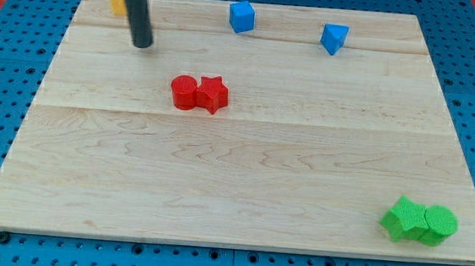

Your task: Move the heart close to cube

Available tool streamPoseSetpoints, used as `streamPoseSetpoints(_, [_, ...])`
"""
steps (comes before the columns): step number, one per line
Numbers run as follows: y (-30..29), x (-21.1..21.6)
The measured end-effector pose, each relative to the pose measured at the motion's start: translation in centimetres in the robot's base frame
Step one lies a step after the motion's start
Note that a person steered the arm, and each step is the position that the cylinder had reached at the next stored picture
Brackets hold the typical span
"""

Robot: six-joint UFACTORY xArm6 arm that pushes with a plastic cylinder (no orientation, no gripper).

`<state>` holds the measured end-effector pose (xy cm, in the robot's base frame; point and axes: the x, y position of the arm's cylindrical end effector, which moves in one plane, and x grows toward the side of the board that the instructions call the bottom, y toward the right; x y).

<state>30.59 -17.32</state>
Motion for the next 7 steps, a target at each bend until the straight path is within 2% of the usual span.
streamPoseSetpoints(2, [-4.1,-1.9])
streamPoseSetpoints(4, [-4.5,-3.7])
streamPoseSetpoints(7, [-4.4,-4.1])
